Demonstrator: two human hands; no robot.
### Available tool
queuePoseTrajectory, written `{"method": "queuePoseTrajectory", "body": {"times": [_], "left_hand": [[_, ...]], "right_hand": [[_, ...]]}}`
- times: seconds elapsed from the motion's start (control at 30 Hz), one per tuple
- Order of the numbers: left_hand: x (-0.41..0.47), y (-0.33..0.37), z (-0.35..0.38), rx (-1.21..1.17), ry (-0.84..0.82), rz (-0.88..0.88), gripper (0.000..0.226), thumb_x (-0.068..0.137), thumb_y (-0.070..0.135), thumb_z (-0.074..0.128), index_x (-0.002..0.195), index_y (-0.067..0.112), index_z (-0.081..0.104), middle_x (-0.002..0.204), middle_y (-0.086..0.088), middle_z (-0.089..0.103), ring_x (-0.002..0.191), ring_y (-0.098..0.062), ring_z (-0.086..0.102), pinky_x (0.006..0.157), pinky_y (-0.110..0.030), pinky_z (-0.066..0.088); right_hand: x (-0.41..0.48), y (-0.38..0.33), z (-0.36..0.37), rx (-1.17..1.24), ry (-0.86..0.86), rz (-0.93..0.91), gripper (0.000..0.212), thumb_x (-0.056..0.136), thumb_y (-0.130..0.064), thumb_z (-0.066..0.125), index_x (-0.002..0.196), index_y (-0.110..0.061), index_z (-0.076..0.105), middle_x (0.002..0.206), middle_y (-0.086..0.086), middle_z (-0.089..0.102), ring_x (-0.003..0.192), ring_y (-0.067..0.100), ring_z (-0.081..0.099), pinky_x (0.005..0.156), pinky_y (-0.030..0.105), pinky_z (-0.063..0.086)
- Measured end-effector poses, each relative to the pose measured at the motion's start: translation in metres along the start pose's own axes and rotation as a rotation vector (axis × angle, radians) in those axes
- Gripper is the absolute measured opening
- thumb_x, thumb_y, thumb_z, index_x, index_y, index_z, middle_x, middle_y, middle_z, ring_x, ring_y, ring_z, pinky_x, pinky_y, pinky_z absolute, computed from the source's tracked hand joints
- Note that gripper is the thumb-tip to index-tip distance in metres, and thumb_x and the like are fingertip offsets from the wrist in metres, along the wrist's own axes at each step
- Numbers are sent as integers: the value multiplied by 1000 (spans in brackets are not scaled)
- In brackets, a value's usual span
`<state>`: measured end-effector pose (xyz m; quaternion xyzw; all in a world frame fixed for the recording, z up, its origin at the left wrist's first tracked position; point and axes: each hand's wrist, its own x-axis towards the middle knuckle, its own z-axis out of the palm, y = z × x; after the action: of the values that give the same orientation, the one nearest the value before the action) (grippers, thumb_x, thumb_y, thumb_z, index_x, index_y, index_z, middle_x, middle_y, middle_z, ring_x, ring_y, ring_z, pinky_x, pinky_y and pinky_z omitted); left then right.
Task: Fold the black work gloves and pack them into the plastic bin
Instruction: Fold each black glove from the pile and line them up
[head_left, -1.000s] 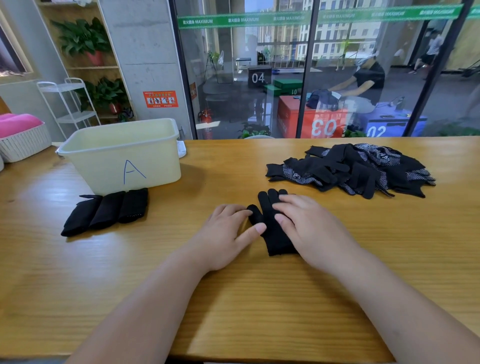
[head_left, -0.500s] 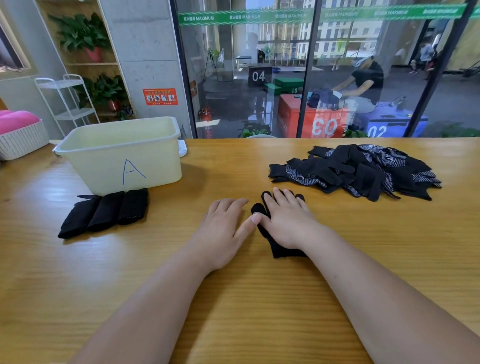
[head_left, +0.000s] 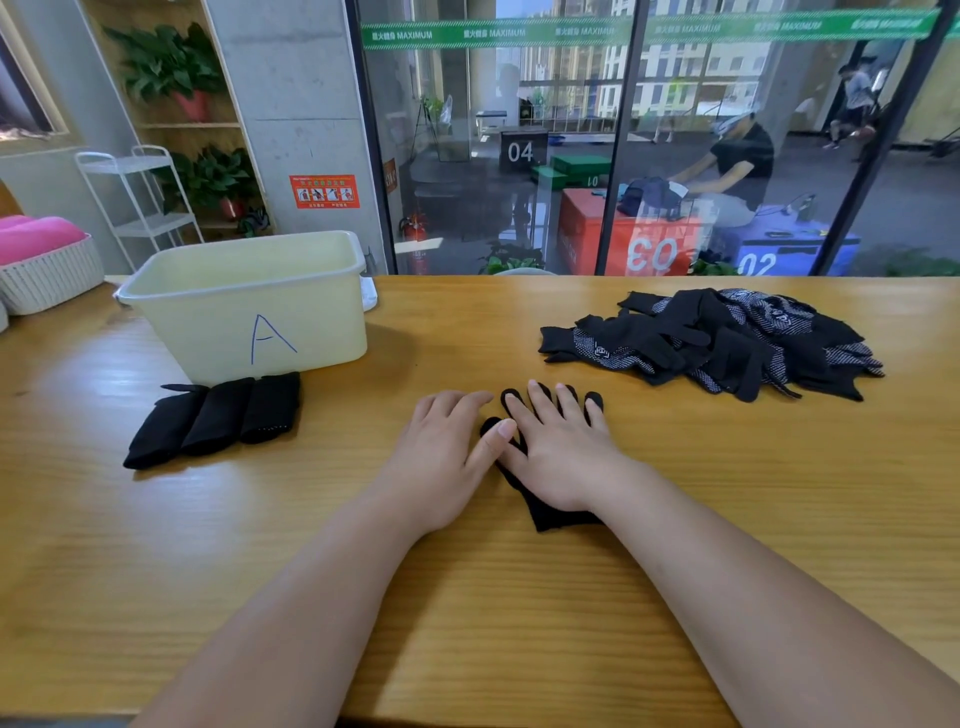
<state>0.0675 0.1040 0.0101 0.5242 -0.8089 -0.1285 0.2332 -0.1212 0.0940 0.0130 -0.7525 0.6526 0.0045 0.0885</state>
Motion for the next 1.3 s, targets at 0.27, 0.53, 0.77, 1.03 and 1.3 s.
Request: {"method": "queuePoseTrajectory", "body": {"times": [0.27, 0.53, 0.77, 1.03, 1.3], "left_hand": [[0, 5, 1, 79, 17, 54, 50, 112, 51, 38, 152, 28, 57, 154, 11, 53, 146, -15, 41, 123, -41, 36], [-4, 13, 9, 247, -154, 127, 82, 100, 79, 34, 166, 30, 35, 174, 17, 25, 162, -7, 14, 134, -41, 8], [-7, 10, 7, 282, -298, 92, 100, 93, 91, 19, 172, 29, 8, 178, 14, -5, 163, -9, -16, 134, -45, -2], [-7, 8, -12, -49, -134, 222, 80, 88, 74, 70, 157, 41, 47, 161, 26, 40, 151, 5, 28, 124, -27, 30], [-8, 7, -13, -161, -87, 303, 46, 82, 63, 85, 120, 40, 74, 130, 25, 64, 132, -4, 55, 110, -27, 45]], "right_hand": [[-35, 39, -16, 136, 95, -41, 68, 112, -57, 26, 171, -30, 6, 177, -8, -10, 163, 14, -12, 133, 46, 3], [-54, 61, 2, 65, 62, -25, 85, 99, -79, 12, 170, -35, 1, 176, -14, -13, 161, 9, -19, 133, 46, -4], [-62, 70, -2, 47, 38, -53, 92, 90, -89, 12, 168, -42, 0, 175, -19, -13, 161, 11, -20, 133, 47, -4], [-73, 85, -13, 298, 68, -216, 92, 83, -93, 50, 163, -51, 27, 169, -37, 8, 157, -10, -8, 132, 45, 14], [-79, 86, -19, 419, 193, -320, 57, 76, -76, 79, 128, -55, 67, 148, -37, 47, 151, -3, 28, 122, 38, 32]]}}
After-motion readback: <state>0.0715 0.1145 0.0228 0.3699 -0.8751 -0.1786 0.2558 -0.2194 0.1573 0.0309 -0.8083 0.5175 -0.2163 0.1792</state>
